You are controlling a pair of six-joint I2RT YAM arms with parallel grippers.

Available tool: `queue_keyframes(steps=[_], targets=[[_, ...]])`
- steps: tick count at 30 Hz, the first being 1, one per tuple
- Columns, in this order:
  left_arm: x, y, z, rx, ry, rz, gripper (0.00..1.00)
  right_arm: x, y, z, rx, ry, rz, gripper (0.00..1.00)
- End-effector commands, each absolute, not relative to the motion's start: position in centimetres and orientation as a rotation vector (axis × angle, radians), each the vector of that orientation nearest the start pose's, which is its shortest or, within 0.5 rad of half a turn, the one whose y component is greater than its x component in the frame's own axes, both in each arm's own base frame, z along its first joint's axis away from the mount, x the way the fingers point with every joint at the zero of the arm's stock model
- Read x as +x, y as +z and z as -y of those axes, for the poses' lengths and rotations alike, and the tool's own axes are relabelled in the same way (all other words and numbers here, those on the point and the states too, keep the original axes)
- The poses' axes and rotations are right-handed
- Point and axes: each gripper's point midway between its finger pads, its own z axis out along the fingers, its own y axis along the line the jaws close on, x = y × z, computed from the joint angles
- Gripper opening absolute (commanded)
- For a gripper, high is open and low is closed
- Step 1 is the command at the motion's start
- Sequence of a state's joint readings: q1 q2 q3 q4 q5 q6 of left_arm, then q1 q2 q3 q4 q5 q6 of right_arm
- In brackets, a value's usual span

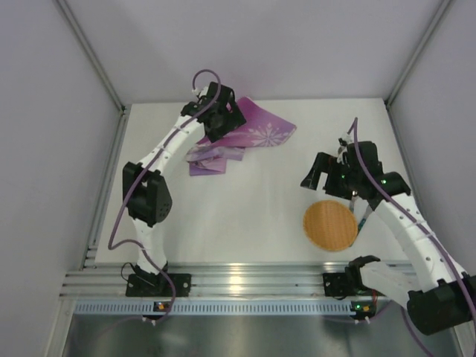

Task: Set the dinner table for one person

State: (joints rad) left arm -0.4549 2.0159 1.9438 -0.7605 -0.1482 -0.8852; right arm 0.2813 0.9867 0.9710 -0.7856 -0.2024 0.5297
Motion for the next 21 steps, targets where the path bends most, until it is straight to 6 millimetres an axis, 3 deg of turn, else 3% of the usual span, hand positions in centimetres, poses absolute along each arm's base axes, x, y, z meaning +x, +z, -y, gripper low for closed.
queue_keyframes(steps=[1,2,4,5,9,12,16,19,21], targets=[[46.8,19.5,23.3,-0.445,-0.403,-2.339,0.84,25.8,22.5,-15.5,0.134,0.773,-2.362,1.00],[46.5,17.7,23.5,-0.411,-0.357,-2.388,0.84,26.0,22.6,-15.7,0.129,0.776,-2.364,1.00],[46.2,16.6,24.3,-0.393,-0.307,-2.432,0.85,26.2,23.0,-15.8,0.127,0.780,-2.361,1.00],[46.1,14.7,24.7,-0.419,-0.276,-2.472,0.85,26.1,23.0,-15.7,0.123,0.775,-2.359,1.00],[45.4,12.2,25.8,-0.503,-0.268,-2.520,0.81,24.2,22.7,-14.5,0.145,0.733,-2.370,1.00],[45.6,11.2,26.5,-0.546,-0.279,-2.506,0.78,21.9,21.3,-13.6,0.174,0.708,-2.405,1.00],[46.1,9.7,26.5,-0.585,-0.239,-2.511,0.78,19.9,20.8,-12.4,0.171,0.663,-2.421,1.00],[46.4,7.8,26.5,-0.622,-0.199,-2.539,0.76,19.1,20.8,-11.2,0.163,0.592,-2.426,1.00],[46.7,7.6,26.9,-0.654,-0.210,-2.534,0.75,18.9,21.0,-10.9,0.155,0.570,-2.425,1.00]])
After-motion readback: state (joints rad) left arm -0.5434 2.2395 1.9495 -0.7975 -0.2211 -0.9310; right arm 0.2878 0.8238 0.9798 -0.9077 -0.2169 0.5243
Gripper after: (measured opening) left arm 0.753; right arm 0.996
